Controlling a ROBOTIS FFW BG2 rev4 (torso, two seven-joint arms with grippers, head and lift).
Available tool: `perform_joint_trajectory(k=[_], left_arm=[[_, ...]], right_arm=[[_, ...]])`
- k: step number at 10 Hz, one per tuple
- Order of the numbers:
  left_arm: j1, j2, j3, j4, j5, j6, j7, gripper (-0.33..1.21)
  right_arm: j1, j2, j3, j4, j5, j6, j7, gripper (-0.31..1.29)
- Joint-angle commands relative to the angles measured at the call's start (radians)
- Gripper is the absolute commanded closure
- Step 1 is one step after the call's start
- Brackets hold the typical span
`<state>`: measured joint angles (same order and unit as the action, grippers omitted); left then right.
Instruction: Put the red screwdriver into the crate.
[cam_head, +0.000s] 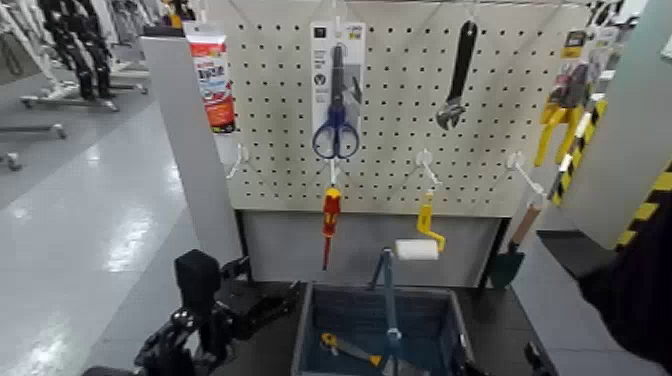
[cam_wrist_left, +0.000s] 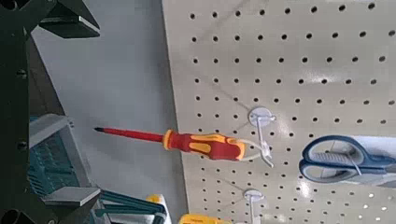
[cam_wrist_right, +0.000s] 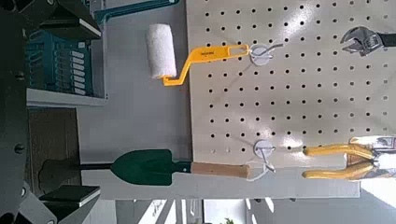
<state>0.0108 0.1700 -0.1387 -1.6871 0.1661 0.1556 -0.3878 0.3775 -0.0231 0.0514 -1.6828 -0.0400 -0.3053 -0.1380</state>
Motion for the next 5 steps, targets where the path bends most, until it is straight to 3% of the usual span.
perform_joint_trajectory(k=[1, 5], left_arm=[[-0.078, 0.016, -0.041, 0.024, -0.002, 0.045, -0.034, 0.11], [-0.215, 0.042, -0.105, 0.126, 0.02, 0.056, -0.092, 0.11]], right_arm=[[-0.002, -0.001, 0.002, 0.0, -0.001, -0.002, 0.0, 0.13], [-0.005, -0.001, 0.007, 0.003, -0.003, -0.002, 0.002, 0.13]])
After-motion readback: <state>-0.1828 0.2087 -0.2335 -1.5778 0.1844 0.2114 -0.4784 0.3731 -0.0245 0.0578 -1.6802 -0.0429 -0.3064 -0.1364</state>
